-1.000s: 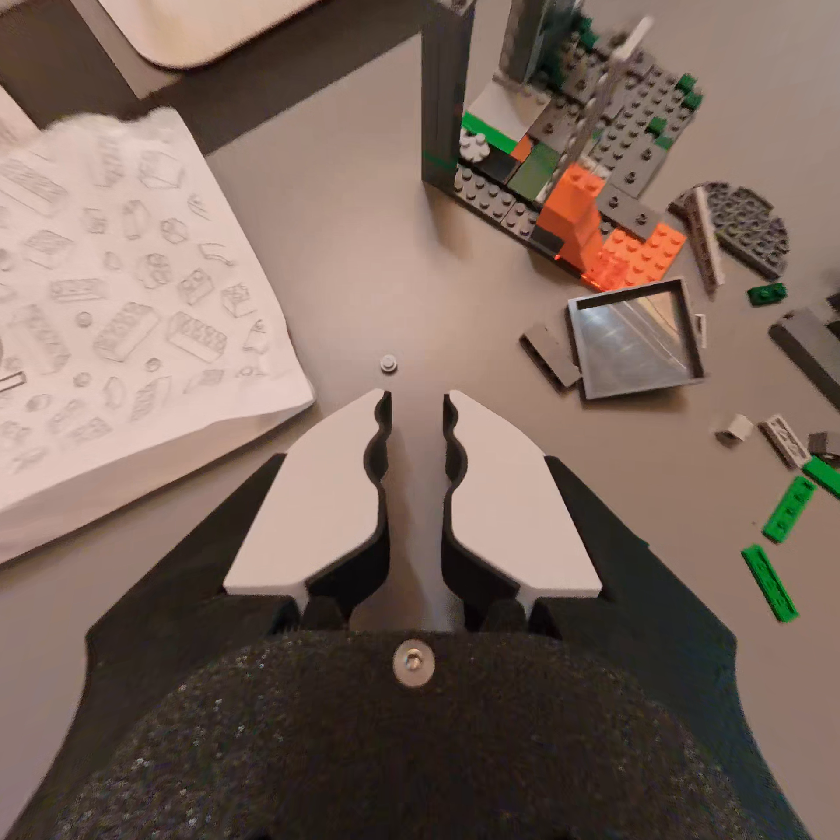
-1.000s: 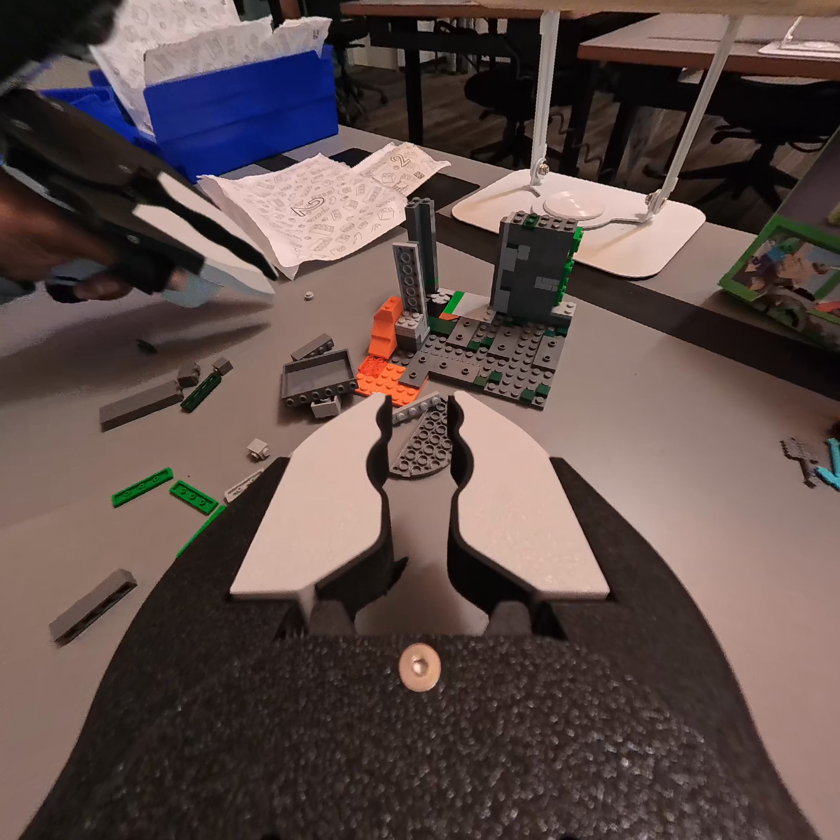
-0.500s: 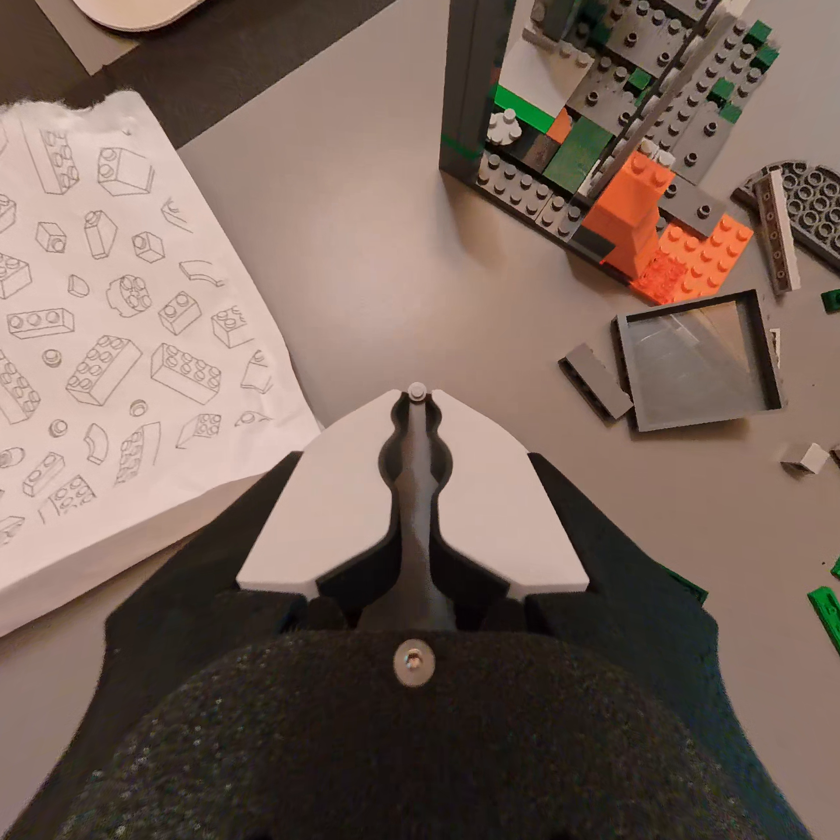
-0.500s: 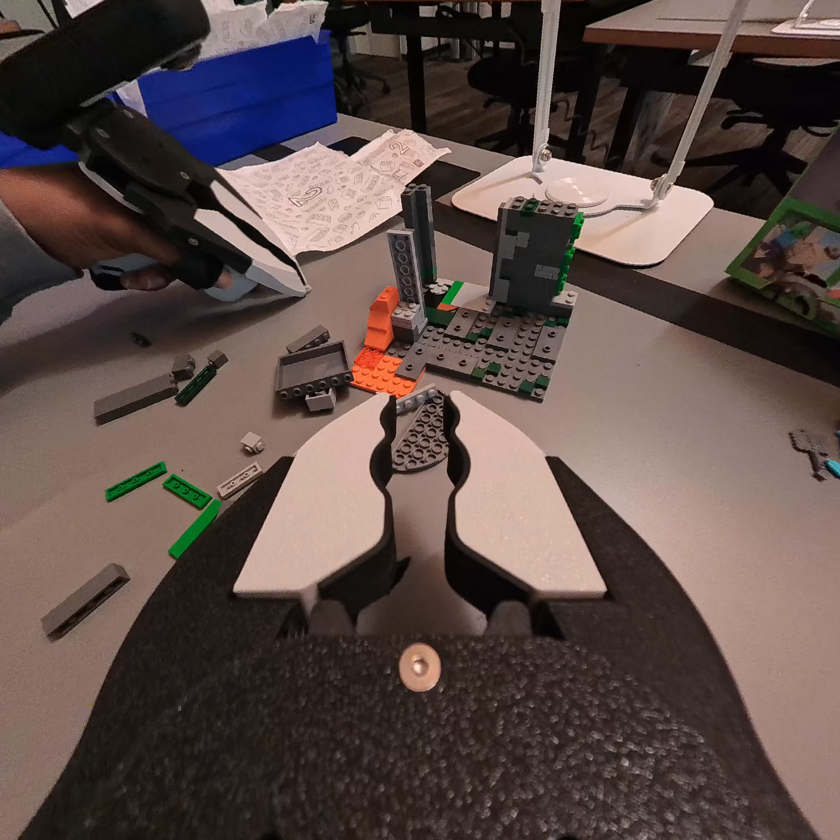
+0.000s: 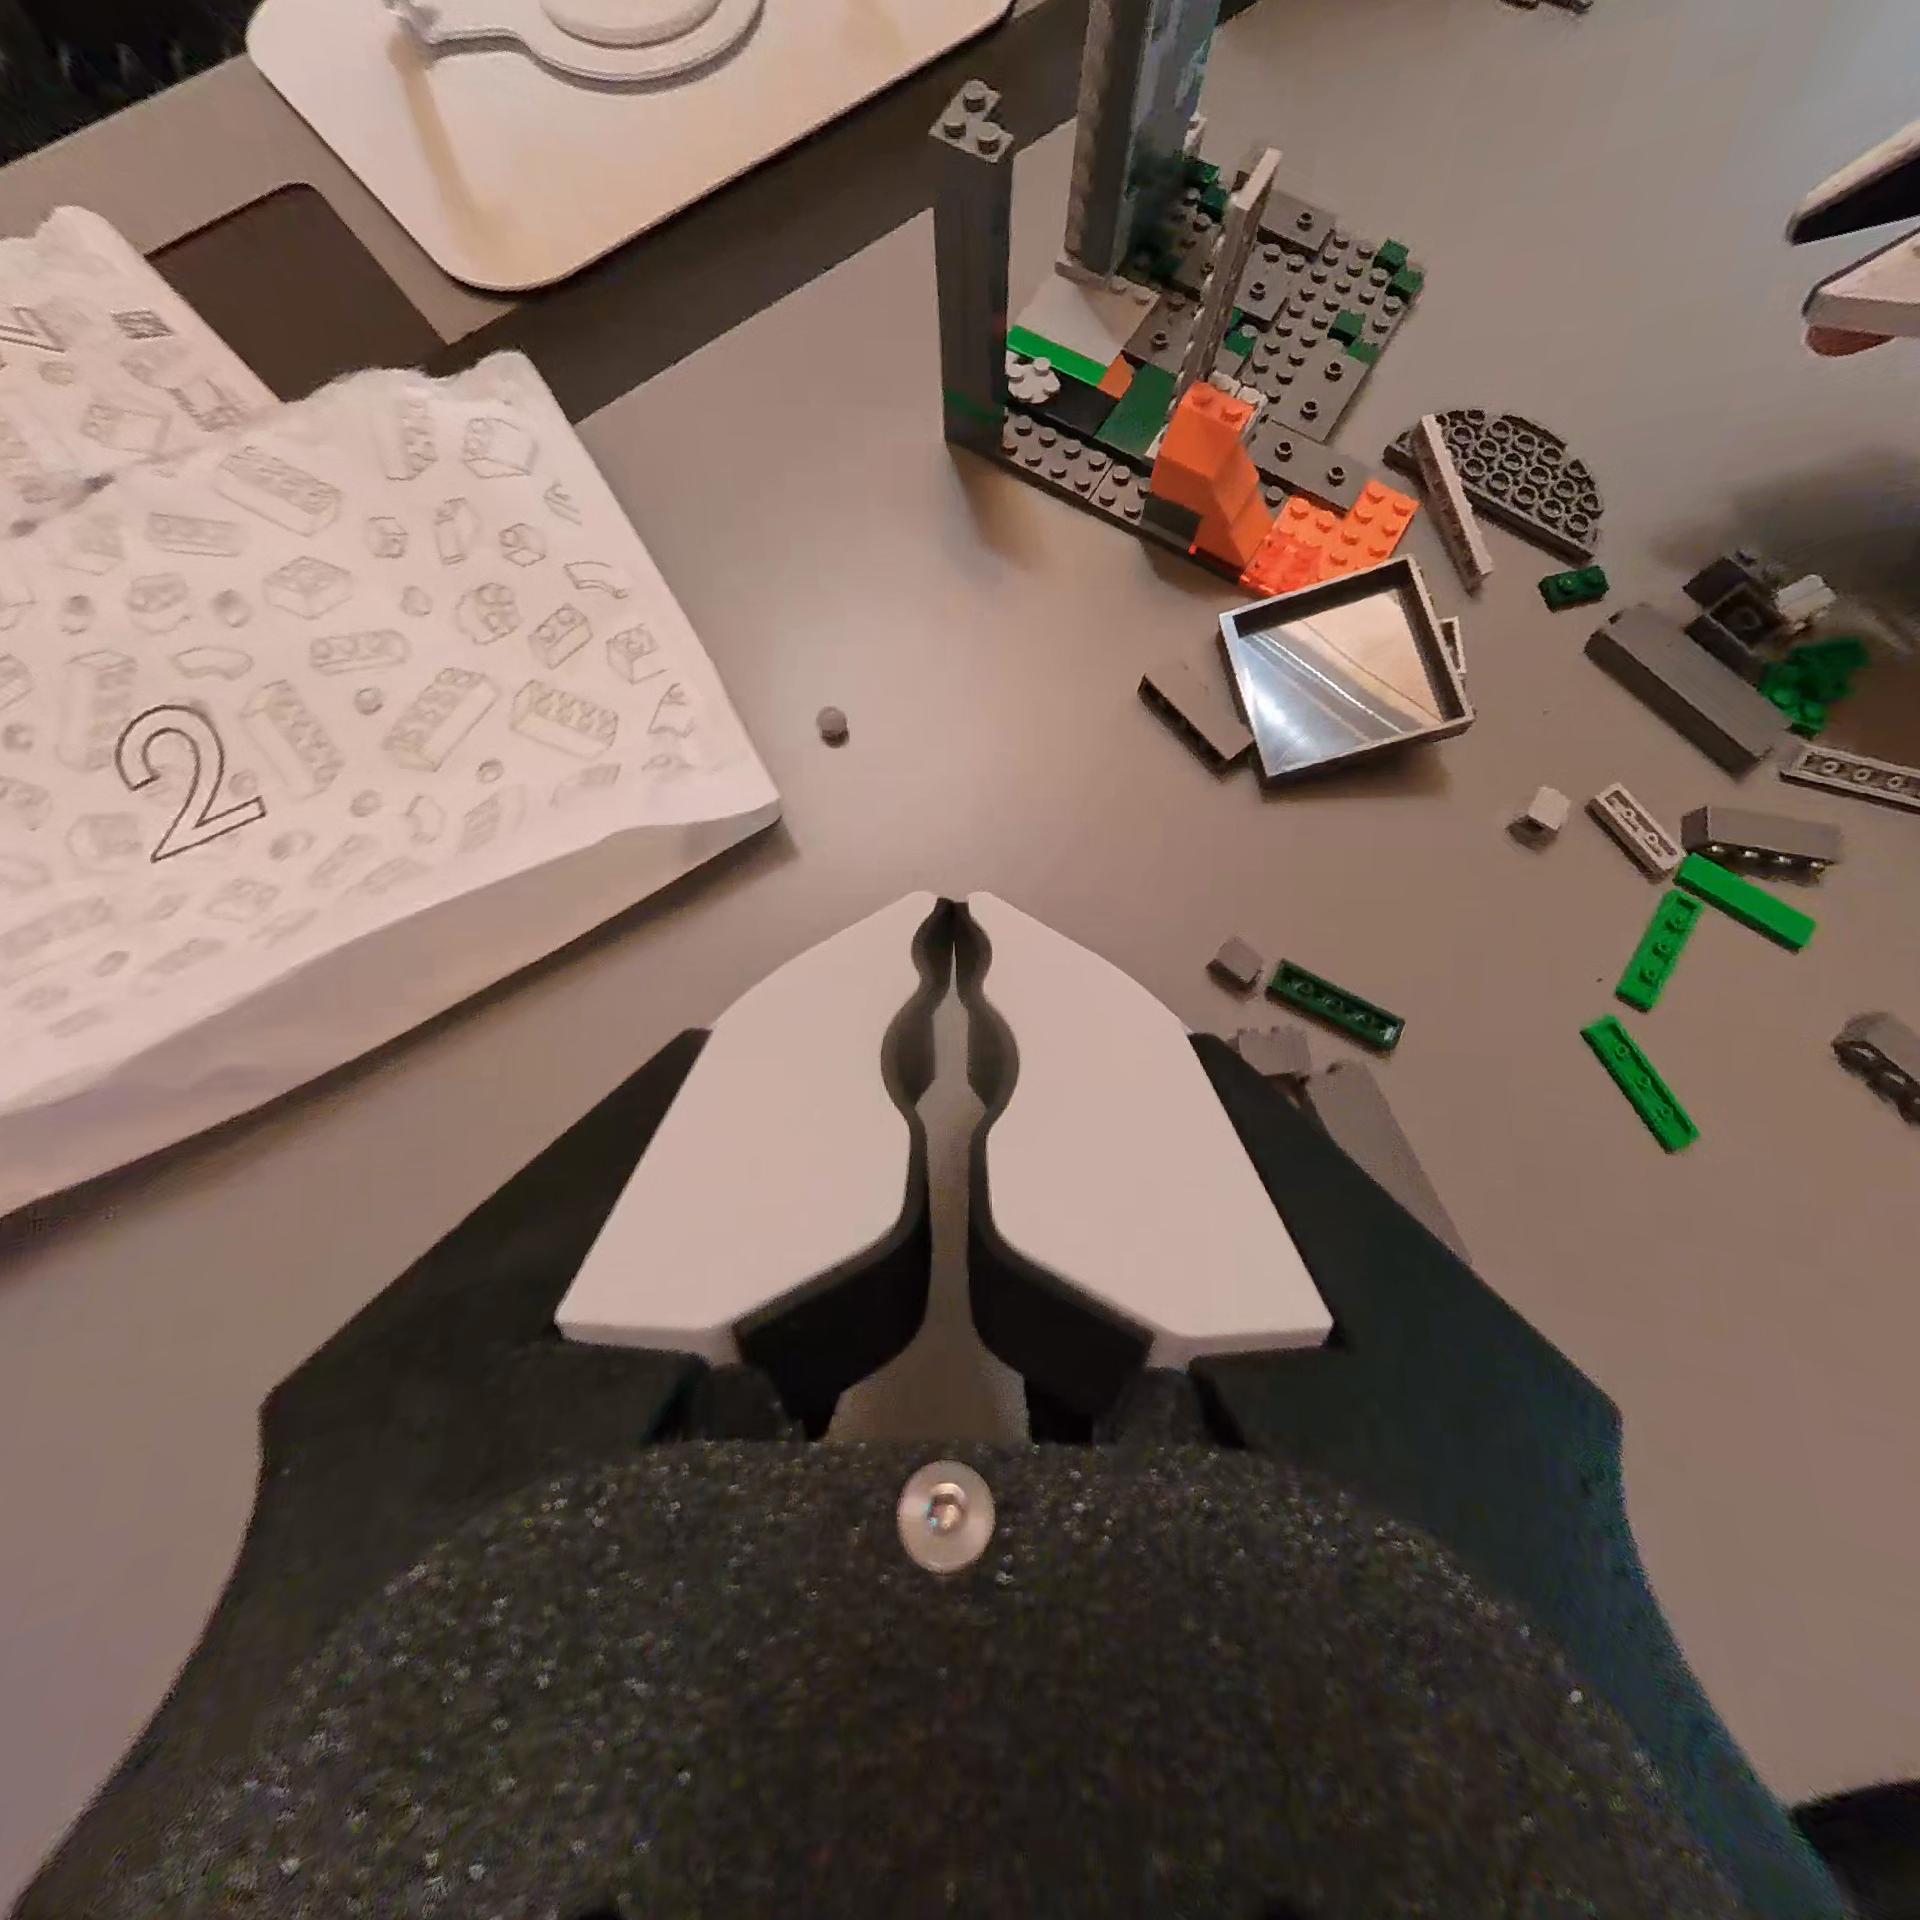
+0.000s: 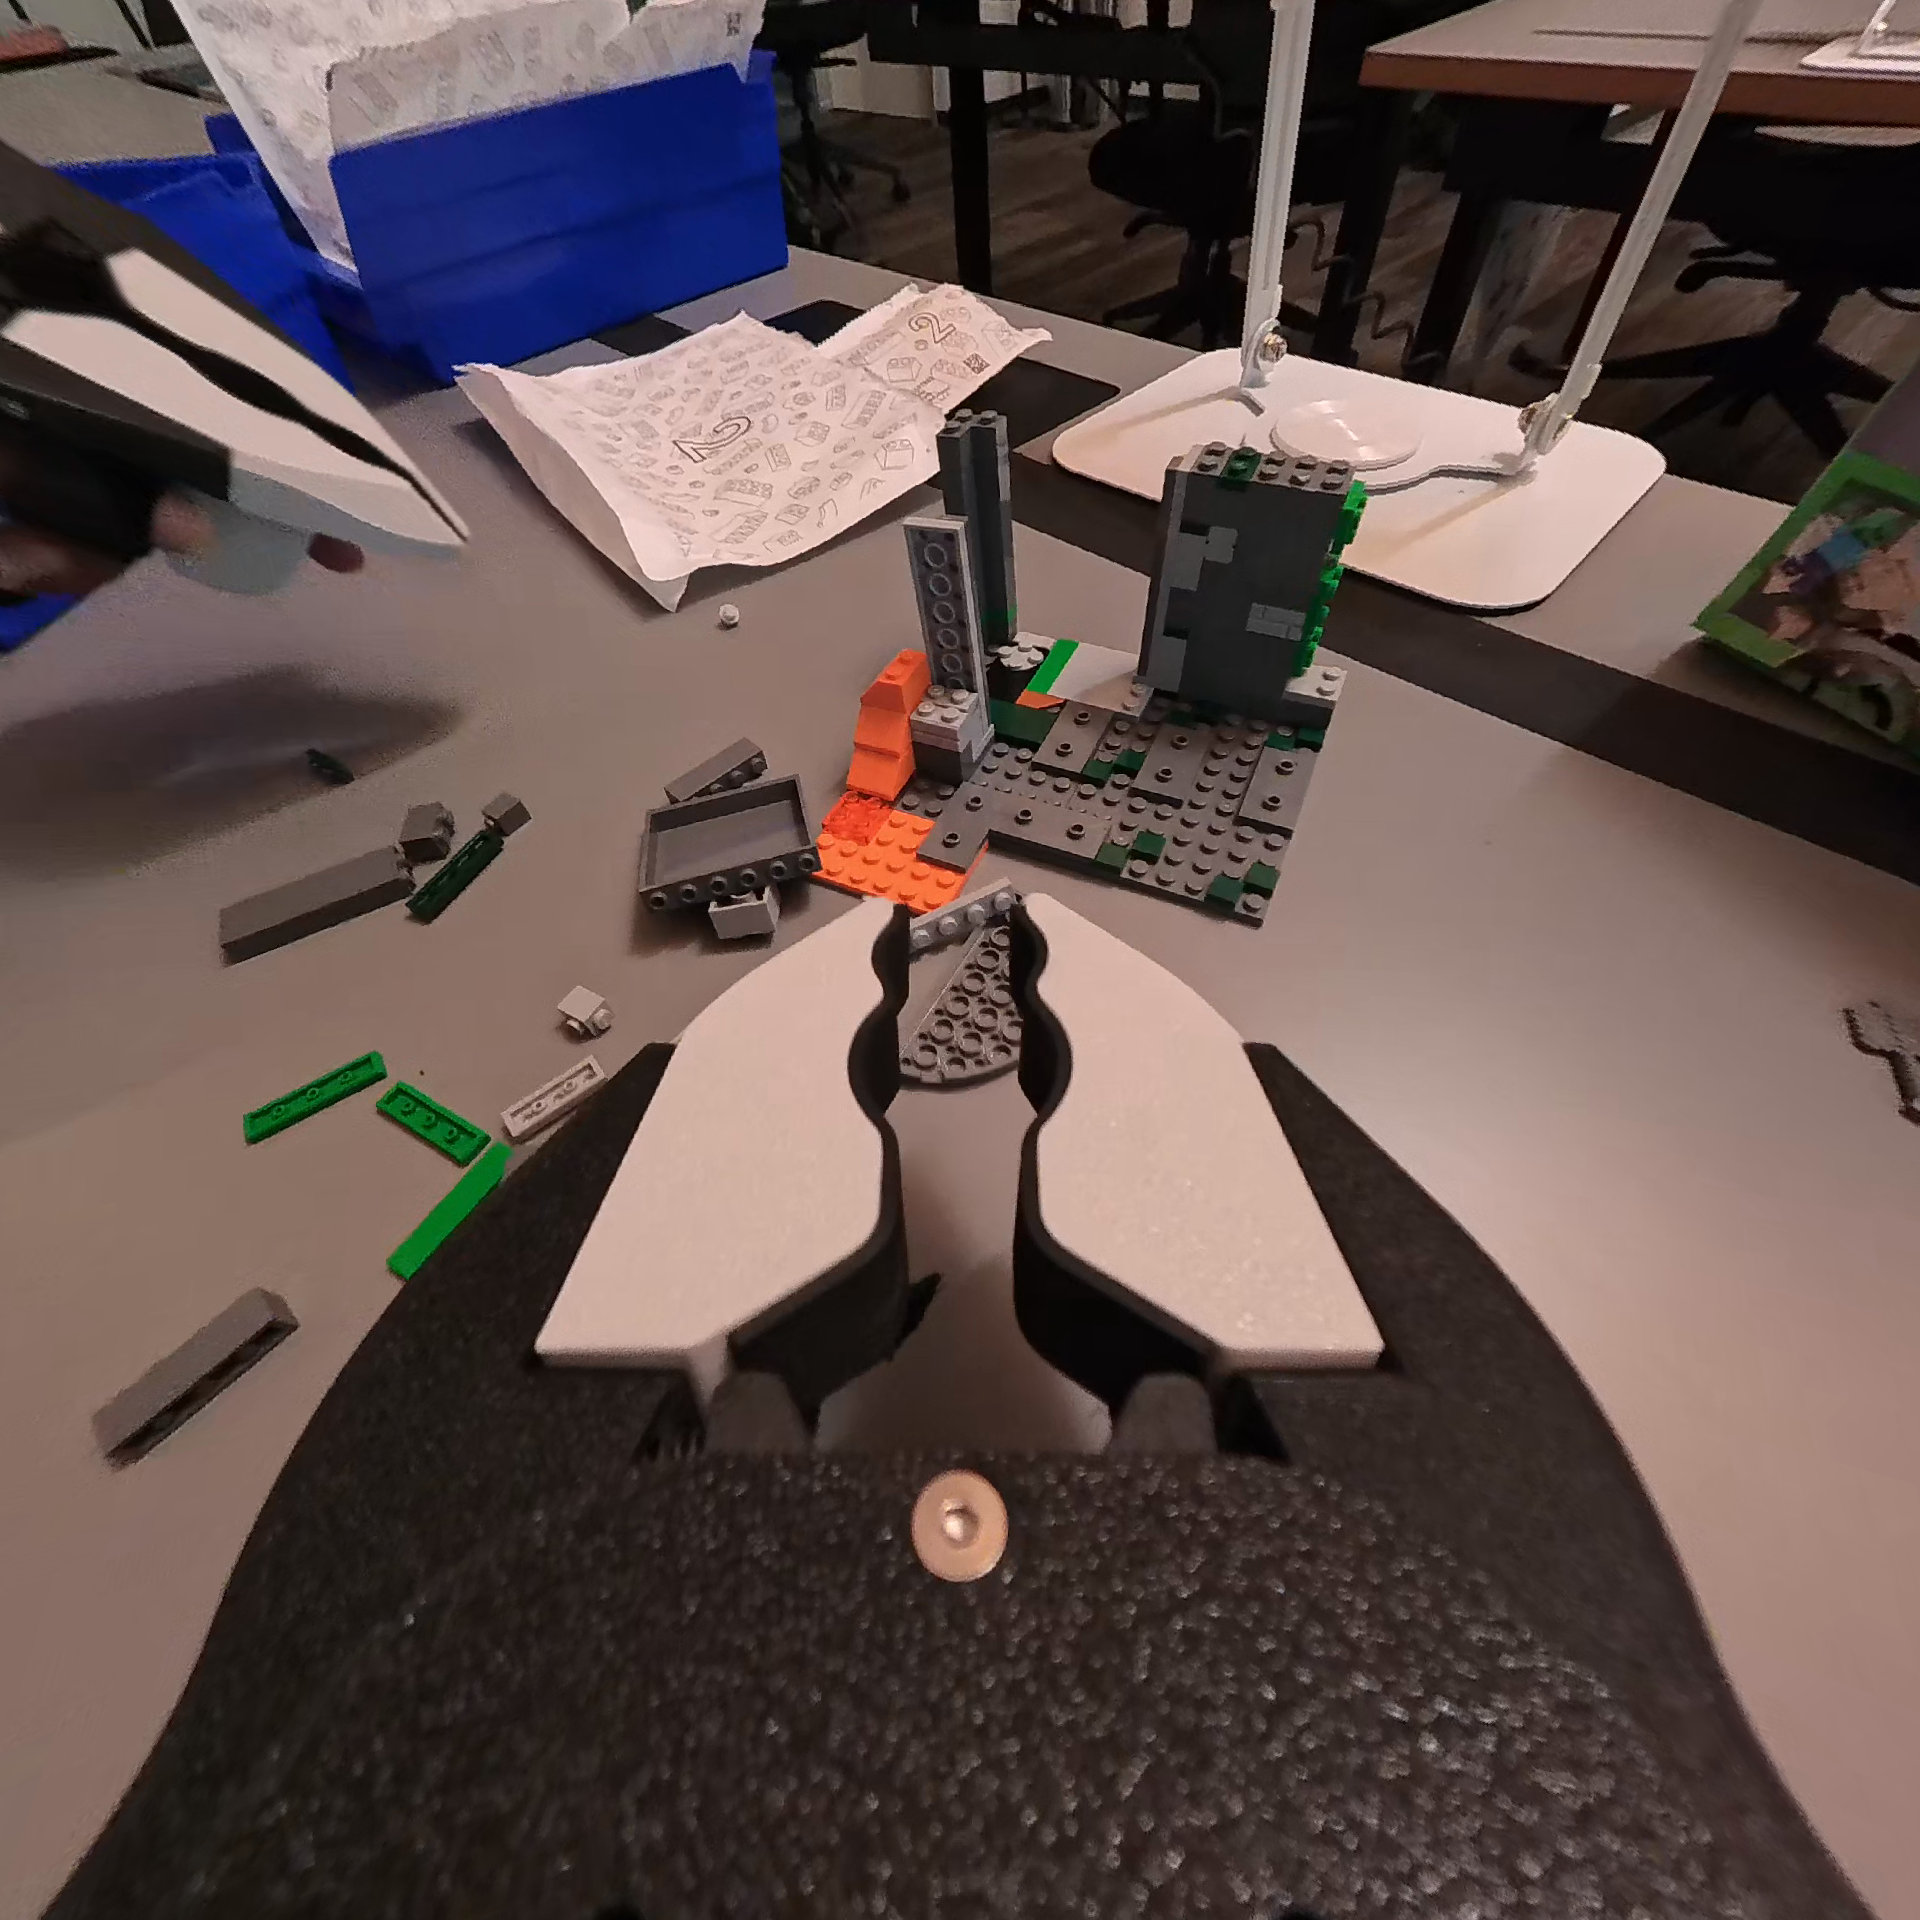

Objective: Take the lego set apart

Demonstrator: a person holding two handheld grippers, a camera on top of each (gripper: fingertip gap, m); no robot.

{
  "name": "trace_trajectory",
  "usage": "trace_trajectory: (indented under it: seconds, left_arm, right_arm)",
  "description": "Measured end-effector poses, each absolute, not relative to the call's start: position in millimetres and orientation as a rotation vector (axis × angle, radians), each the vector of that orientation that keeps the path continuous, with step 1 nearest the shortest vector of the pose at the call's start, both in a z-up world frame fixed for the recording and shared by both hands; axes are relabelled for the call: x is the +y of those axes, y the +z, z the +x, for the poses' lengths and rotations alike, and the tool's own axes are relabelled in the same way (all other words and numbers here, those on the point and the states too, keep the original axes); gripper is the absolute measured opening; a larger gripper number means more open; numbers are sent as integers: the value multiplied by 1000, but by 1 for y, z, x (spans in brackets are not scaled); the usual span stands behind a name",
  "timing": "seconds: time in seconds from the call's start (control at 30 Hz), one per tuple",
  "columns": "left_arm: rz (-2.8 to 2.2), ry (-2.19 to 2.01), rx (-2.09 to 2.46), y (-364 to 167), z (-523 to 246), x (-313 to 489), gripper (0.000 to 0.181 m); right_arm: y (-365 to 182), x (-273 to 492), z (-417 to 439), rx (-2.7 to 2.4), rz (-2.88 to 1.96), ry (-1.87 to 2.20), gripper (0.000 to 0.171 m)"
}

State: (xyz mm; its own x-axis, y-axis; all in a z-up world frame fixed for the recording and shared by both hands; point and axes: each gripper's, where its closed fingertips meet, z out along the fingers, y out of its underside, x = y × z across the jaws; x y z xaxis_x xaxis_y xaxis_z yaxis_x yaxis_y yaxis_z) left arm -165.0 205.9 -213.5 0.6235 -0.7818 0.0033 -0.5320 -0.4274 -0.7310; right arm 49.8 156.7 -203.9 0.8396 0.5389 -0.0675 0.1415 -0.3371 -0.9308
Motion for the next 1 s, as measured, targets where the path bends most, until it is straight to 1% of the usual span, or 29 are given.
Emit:
trace_trajectory:
  seconds: [0.03,0.1,0.17,0.3,0.4,0.5,0.6,0.7,0.8,1.0]
  left_arm:
    - [-2138,-456,1015,-213,-168,207,0]
    - [-2171,-479,992,-221,-168,212,13]
    - [-2205,-521,969,-233,-159,219,20]
    - [-2234,-470,968,-252,-142,243,20]
    - [-2257,-459,973,-256,-133,258,21]
    - [-2274,-453,1021,-260,-125,265,27]
    - [-2294,-418,1067,-269,-123,269,27]
    - [-2284,-400,1065,-269,-123,272,20]
    - [-2278,-395,1072,-269,-125,271,8]
    - [-2239,-360,1095,-269,-126,268,7]
  right_arm:
    - [-204,158,49,-510,-1898,448,18]
    - [-203,158,47,-512,-1897,452,18]
    - [-202,157,46,-520,-1894,445,18]
    - [-205,154,48,-532,-1902,426,18]
    - [-203,155,51,-519,-1901,437,18]
    - [-203,155,54,-515,-1900,435,18]
    - [-204,156,55,-512,-1905,440,18]
    - [-207,157,55,-516,-1913,438,17]
    - [-210,157,55,-525,-1923,434,17]
    - [-211,156,54,-532,-1929,429,17]
